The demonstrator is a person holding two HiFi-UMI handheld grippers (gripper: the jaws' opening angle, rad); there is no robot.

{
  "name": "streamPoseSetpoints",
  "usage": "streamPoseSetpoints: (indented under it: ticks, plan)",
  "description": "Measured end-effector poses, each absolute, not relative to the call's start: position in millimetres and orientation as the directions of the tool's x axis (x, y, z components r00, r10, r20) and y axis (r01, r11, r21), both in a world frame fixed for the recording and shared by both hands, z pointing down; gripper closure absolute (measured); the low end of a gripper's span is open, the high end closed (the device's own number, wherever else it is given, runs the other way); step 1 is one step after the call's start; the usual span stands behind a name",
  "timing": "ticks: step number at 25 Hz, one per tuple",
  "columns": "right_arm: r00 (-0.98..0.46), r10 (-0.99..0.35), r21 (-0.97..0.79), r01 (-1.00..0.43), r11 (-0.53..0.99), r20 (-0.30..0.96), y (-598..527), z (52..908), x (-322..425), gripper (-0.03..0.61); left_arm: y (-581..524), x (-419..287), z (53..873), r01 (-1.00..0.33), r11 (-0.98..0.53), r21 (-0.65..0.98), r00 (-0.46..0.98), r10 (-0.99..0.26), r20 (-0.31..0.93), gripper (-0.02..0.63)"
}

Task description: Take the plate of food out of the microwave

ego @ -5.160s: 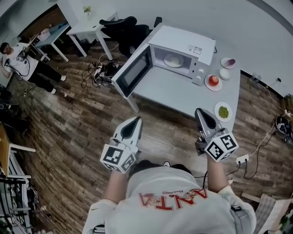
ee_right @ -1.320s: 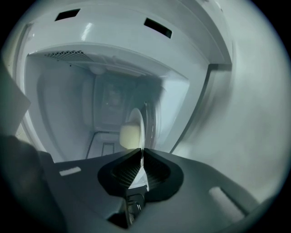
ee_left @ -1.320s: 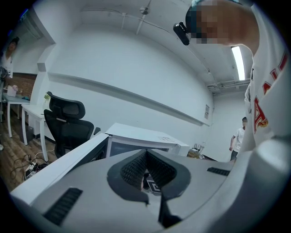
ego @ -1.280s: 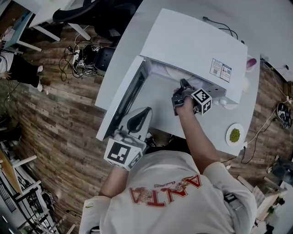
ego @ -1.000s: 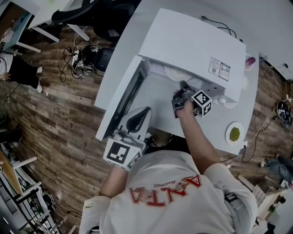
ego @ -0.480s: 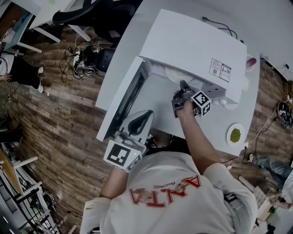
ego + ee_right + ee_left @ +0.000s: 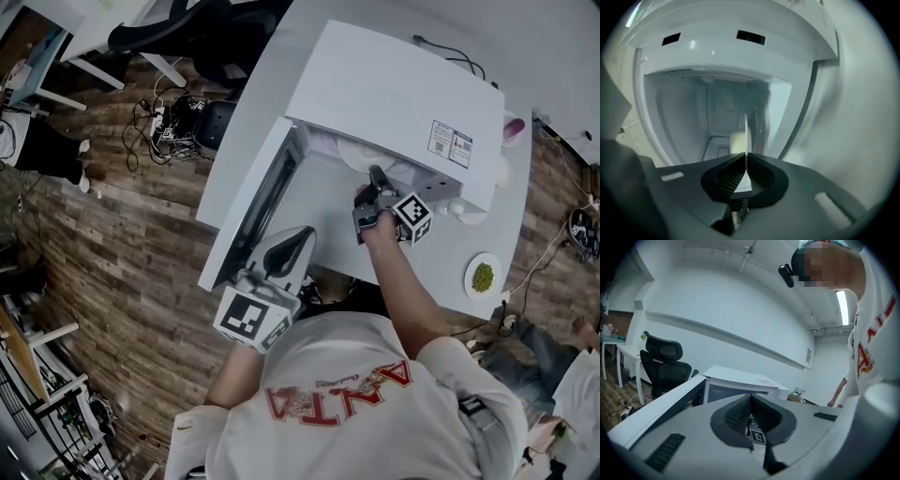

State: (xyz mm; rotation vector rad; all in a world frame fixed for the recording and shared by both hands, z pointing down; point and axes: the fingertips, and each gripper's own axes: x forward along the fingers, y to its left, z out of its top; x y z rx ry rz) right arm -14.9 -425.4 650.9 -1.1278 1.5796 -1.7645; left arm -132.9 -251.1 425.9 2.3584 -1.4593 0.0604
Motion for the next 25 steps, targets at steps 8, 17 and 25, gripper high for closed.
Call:
streamPoseSetpoints:
  ticks: [8, 17, 25]
  plan:
    - [-0.522, -0.830, -0.980, -0.127, -0.153, 0.198, -414, 645, -10, 0.565, -246, -137, 426, -0.872, -0.394, 0.289, 0.463, -0.856, 0.229, 0.604]
    - [-0.533, -0.830, -0.986, -0.110, -0.126, 0.165, -389, 621, -3, 0.563, -236, -139, 420, -0.865, -0.407, 0.294, 0.473, -0.856, 0.208, 0.604]
    - [-0.563, -0.813, -0.989, -0.108, -0.102, 0.146, -339, 602, 5, 0.563, -225, -126, 410, -0.832, -0.472, 0.293, 0.532, -0.829, 0.175, 0.604]
